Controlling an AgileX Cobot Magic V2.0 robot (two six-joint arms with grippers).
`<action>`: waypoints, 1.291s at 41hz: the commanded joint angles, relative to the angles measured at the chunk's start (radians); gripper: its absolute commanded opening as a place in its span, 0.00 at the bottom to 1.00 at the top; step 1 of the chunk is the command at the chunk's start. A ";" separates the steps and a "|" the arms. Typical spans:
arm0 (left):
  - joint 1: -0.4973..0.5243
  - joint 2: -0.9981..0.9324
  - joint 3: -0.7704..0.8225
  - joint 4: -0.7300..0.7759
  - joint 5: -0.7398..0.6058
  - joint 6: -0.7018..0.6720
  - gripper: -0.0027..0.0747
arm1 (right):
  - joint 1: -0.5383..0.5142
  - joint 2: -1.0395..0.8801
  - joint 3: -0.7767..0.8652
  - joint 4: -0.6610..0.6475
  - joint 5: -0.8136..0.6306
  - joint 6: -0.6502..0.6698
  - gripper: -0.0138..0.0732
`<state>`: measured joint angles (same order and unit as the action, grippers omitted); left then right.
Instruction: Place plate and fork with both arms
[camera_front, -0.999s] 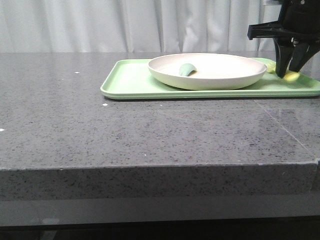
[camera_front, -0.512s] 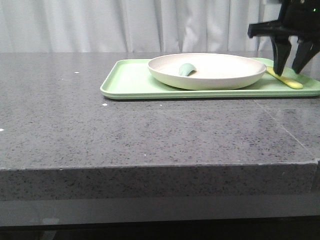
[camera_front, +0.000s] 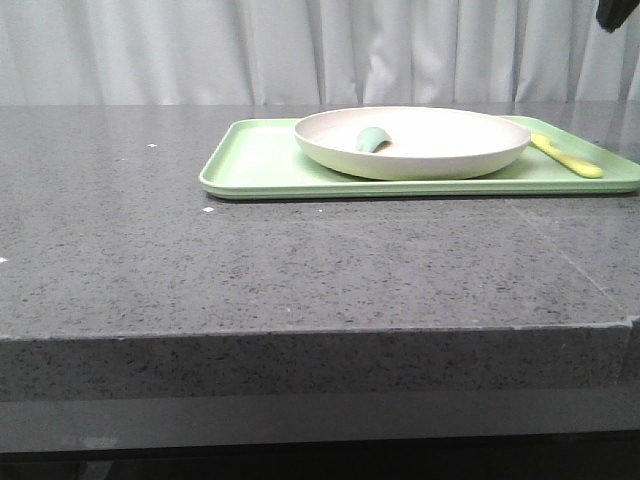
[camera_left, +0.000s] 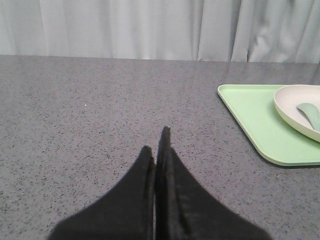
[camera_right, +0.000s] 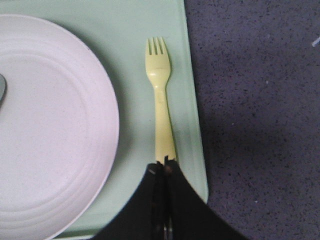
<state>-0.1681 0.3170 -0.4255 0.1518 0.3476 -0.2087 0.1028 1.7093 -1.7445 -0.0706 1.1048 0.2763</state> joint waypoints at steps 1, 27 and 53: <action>0.001 0.008 -0.026 -0.006 -0.082 0.000 0.01 | -0.007 -0.088 -0.030 -0.011 -0.012 -0.013 0.02; 0.001 0.008 -0.026 -0.006 -0.082 0.000 0.01 | -0.006 -0.662 0.531 0.024 -0.254 -0.123 0.03; 0.001 0.008 -0.026 -0.006 -0.084 0.000 0.01 | -0.006 -1.441 1.250 0.023 -0.631 -0.154 0.03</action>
<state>-0.1681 0.3170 -0.4255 0.1518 0.3476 -0.2087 0.1028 0.3417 -0.5268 -0.0428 0.5846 0.1340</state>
